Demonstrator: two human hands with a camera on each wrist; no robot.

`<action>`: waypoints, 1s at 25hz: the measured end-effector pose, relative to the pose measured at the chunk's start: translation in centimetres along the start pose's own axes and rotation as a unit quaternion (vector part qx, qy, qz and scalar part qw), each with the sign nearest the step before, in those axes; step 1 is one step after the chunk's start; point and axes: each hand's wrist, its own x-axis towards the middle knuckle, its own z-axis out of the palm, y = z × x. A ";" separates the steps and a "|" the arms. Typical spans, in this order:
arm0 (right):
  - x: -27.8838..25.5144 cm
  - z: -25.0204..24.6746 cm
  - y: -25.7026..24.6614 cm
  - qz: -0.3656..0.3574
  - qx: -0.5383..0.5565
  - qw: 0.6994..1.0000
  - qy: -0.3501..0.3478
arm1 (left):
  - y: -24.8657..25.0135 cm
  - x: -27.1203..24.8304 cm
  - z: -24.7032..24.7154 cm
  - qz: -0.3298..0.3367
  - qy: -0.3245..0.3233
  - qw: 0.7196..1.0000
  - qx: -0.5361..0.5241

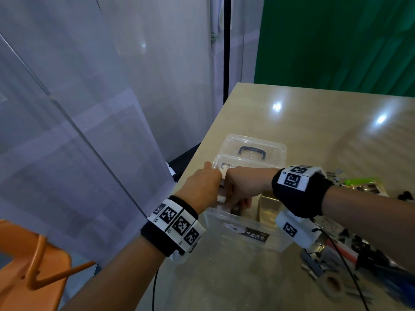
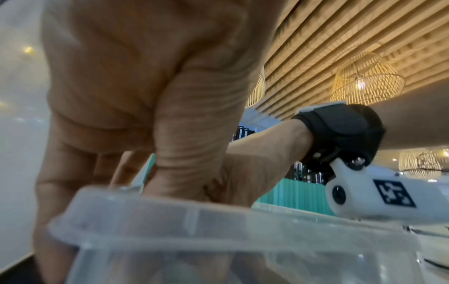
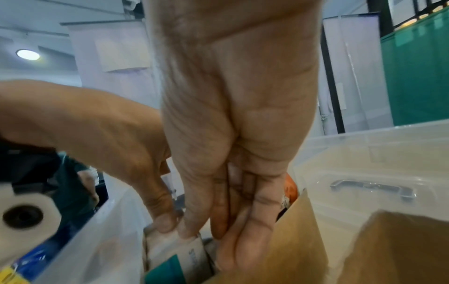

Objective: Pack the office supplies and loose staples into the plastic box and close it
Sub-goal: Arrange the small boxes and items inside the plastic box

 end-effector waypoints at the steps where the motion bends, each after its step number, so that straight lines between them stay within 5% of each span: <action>1: 0.0 -0.1 0.4 0.003 0.015 1.000 -0.003 | 0.1 -0.1 0.2 0.002 0.018 1.000 0.018; 11: 0.3 1.3 0.4 -0.029 -0.072 0.997 0.030 | 0.6 0.1 -0.3 0.000 -0.025 1.000 0.017; 25: -11.6 -6.4 6.0 -0.003 -0.010 0.998 0.059 | 8.3 0.0 -3.9 0.082 0.085 0.993 -0.023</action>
